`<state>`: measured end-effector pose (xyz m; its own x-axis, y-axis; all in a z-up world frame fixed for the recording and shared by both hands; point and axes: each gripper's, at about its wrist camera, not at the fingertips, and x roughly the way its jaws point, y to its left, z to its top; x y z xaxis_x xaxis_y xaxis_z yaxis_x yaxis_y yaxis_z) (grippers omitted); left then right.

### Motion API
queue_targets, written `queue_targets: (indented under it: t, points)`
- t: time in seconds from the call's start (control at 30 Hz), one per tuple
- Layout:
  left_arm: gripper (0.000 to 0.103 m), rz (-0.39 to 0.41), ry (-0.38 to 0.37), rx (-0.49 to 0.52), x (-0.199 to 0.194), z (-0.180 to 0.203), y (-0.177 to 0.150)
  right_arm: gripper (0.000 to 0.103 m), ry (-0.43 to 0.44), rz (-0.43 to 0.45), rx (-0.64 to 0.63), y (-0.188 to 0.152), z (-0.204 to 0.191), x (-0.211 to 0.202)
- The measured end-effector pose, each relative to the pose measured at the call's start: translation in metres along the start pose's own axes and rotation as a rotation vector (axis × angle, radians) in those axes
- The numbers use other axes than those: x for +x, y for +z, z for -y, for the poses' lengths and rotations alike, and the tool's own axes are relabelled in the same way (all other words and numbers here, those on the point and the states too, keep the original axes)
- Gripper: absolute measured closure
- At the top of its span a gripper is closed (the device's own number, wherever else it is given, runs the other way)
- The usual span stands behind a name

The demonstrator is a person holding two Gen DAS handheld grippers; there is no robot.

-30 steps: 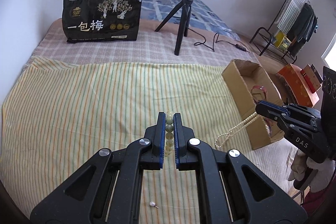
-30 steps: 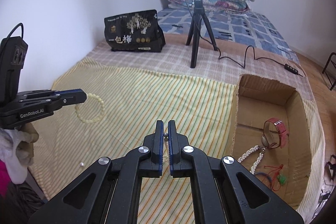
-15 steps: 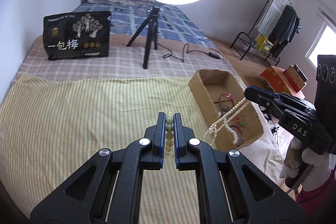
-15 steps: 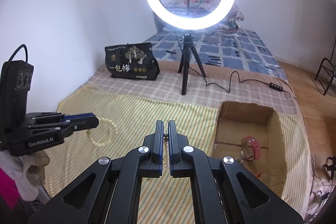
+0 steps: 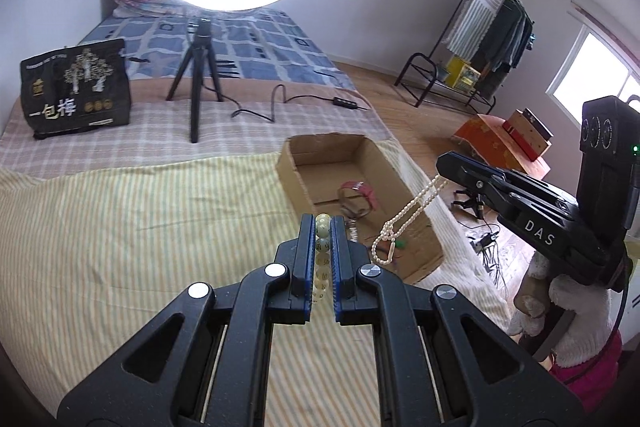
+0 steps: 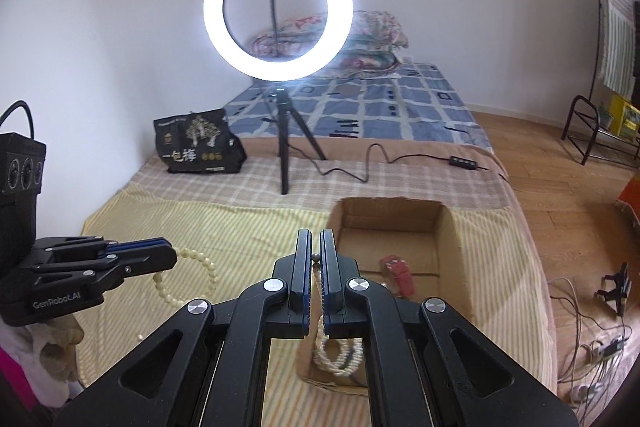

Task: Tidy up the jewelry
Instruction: 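Carry the pearl strand and bead bracelet over the box with both grippers, then open both grippers to drop the bracelet and pearl strand into the box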

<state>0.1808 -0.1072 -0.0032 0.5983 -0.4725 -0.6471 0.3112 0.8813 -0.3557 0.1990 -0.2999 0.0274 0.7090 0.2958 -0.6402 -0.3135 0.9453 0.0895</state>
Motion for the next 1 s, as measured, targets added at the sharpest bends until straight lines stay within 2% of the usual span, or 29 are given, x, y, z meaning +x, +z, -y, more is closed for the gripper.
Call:
queue_targets:
  t: [0.33,0.67,1.0]
  points:
    - [0.098,-0.041,-0.03,0.035,0.045,0.038,0.003,0.1,-0.051,-0.016,0.05,-0.017,0.042,-0.005]
    - [0.098,-0.048,-0.003,0.023,0.092,0.04,0.019,0.1,-0.032,-0.064,0.079,-0.034,0.064,0.008]
    - [0.098,-0.069,0.034,0.037,0.132,0.04,0.021,0.1,-0.001,-0.112,0.086,-0.049,0.075,0.027]
